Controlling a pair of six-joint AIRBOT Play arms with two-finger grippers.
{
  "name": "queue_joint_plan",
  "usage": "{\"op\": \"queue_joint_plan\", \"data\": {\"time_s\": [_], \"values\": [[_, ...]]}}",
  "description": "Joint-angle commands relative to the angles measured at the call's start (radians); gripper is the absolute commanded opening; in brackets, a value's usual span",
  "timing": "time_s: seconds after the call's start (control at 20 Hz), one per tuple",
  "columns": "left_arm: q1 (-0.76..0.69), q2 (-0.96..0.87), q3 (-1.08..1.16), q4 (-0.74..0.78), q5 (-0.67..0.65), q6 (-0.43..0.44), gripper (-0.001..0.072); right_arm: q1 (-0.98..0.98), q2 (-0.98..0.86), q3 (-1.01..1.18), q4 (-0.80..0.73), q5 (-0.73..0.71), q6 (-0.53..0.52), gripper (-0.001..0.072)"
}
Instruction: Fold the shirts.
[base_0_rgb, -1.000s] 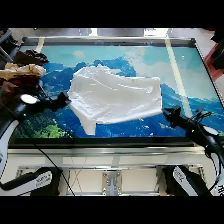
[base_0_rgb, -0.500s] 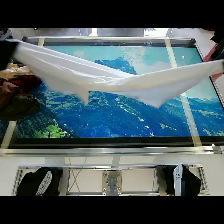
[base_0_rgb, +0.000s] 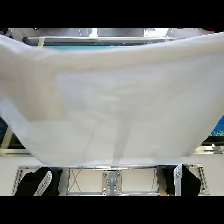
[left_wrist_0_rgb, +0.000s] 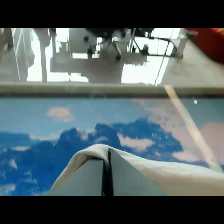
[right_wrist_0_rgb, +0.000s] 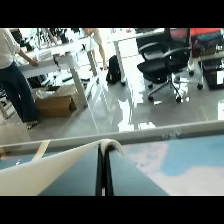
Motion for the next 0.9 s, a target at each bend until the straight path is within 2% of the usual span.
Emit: {"op": "queue_joint_plan", "data": {"time_s": [0.0, 0.1, 0.25, 0.4, 0.5, 0.6, 0.7, 0.75, 0.85], "values": [[-0.005, -0.177, -0.137, -0.003, -0.037, -0.019, 0.0009, 0.055, -0.090, -0.179, -0.023, 0.041, -0.068, 0.0025], [-0.059, -0.282, -0.295, 0.001, 0.082, -0.009, 0.0010, 0.193, -0.142, -0.379, -0.100, -0.069, -0.111, 0.0025], [-0.174, -0.466, -0.484, 0.005, 0.415, 0.007, 0.0009, 0.476, -0.280, -0.621, -0.293, -0.440, -0.123, 0.0025], [-0.215, -0.694, -0.496, 0.023, 0.652, -0.082, 0.0009, 0.628, -0.524, -0.662, -0.324, -0.719, -0.123, 0.0024], [-0.215, -0.808, -0.473, 0.022, 0.743, -0.130, 0.0009, 0.649, -0.679, -0.607, -0.319, -0.779, -0.123, 0.0024], [-0.215, -0.863, -0.411, 0.030, 0.740, -0.125, 0.0010, 0.648, -0.769, -0.521, -0.321, -0.772, -0.124, 0.0024], [-0.212, -0.869, -0.323, 0.055, 0.735, -0.126, 0.0009, 0.646, -0.785, -0.432, -0.351, -0.772, -0.124, 0.0024], [-0.209, -0.869, -0.262, 0.069, 0.701, -0.126, 0.0010, 0.638, -0.784, -0.374, -0.367, -0.739, -0.123, 0.0024], [-0.206, -0.868, -0.116, 0.113, 0.524, -0.102, 0.0010, 0.612, -0.784, -0.261, -0.385, -0.620, -0.122, 0.0024]]}}
